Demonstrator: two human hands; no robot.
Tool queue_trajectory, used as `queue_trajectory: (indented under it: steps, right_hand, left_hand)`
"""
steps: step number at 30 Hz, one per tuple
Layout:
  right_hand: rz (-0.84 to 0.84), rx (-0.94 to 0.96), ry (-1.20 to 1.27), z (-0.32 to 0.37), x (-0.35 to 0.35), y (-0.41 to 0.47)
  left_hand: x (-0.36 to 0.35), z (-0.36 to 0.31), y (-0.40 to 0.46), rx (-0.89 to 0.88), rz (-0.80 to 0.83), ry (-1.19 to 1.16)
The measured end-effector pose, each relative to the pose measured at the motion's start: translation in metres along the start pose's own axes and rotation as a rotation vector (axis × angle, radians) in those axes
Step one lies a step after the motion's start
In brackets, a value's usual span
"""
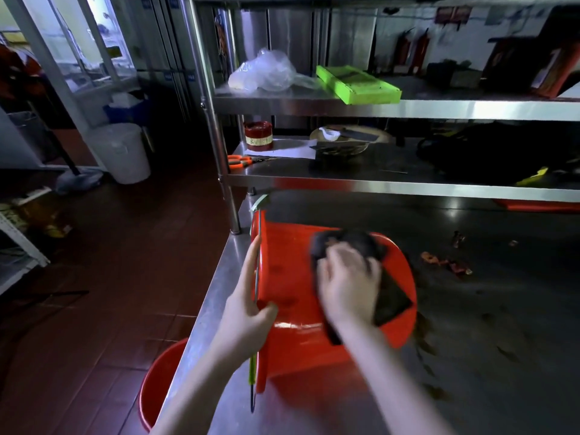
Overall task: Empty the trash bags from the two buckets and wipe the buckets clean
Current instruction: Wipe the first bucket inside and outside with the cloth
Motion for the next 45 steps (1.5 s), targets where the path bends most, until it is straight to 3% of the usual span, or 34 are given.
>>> queue_trajectory:
  steps: [2,4,6,7,9,11,14,16,18,21,24,25,26,28,30,32,34,39,41,45]
  right_hand:
    - [0.109,0.275,0.084,0.048,-0.007,-0.028]
    - [0.175,0.364,0.107,0.051,-0.007,-0.028]
    - [0.1,0.236,0.01,0.012,-0.007,-0.006]
    - [0.069,0.081,-0.042,-0.015,-0.004,0.01]
    - [0.157,-0.271,-0.07,-0.057,0.004,0.043]
    - [0.234,-0.388,-0.101,-0.055,0.001,0.052]
    - [0.121,-0.019,-0.025,0.02,-0.007,0.02]
    - [0.173,0.25,0.072,0.062,-0.014,-0.016]
    - [0.224,0.318,0.096,0.064,-0.013,-0.022]
    - [0.107,0.024,-0.023,0.001,-0.002,0.012]
    - [0.351,-0.493,-0.154,-0.061,0.011,0.057]
    - [0.434,-0.554,-0.185,-0.06,0.012,0.065]
    - [0.474,-0.522,-0.202,-0.047,0.007,0.068]
    - [0.5,-0.278,-0.185,0.006,-0.011,0.059]
    - [0.461,0.027,-0.064,0.067,-0.025,0.028]
    - [0.396,0.168,0.021,0.095,-0.024,0.002]
    - [0.273,0.198,0.048,0.094,-0.016,-0.012]
    - [0.213,0.268,0.071,0.079,0.004,-0.06]
    - [0.208,0.317,0.072,0.071,0.012,-0.075]
    - [0.142,0.269,0.066,0.034,0.02,-0.061]
  left_hand:
    - [0.004,0.0,0.003,-0.028,-0.016,-0.013]
    - [0.011,0.004,0.001,-0.001,-0.015,-0.048]
    - [0.015,0.008,-0.006,0.03,-0.006,-0.079]
    - [0.015,0.007,-0.011,0.037,0.0,-0.081]
    - [0.012,0.006,-0.018,0.042,0.011,-0.061]
    - [0.011,0.006,-0.019,0.044,0.024,-0.021]
    - [0.015,0.011,-0.009,0.043,0.017,-0.033]
    - [0.019,0.012,-0.007,0.019,-0.002,-0.004]
    - [0.021,0.01,-0.012,-0.003,-0.012,0.026]
    - [0.018,0.007,-0.033,-0.044,-0.02,0.102]
    - [0.011,0.006,-0.056,-0.096,0.001,0.141]
    - [0.011,0.008,-0.06,-0.109,0.003,0.15]
    - [0.012,0.009,-0.062,-0.114,0.001,0.153]
    - [0.015,0.013,-0.058,-0.104,0.0,0.16]
    - [0.019,0.013,-0.055,-0.091,0.006,0.132]
    - [0.027,0.012,-0.055,-0.047,0.005,0.015]
    - [0.036,0.007,-0.046,0.048,0.014,-0.082]
    - [0.048,0.002,0.039,0.178,-0.131,0.112]
    - [0.036,0.0,0.059,0.234,-0.085,0.249]
    - [0.016,-0.006,0.057,0.185,-0.107,0.33]
Point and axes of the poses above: each hand's wrist, its own y-axis towards the middle knuckle, its own x-axis out of the back of the hand, z = x × y, the point moved 4 cm from there along y, towards the middle knuckle, and after that the axes turned 10 degrees about -x, right-handed, at the moved point
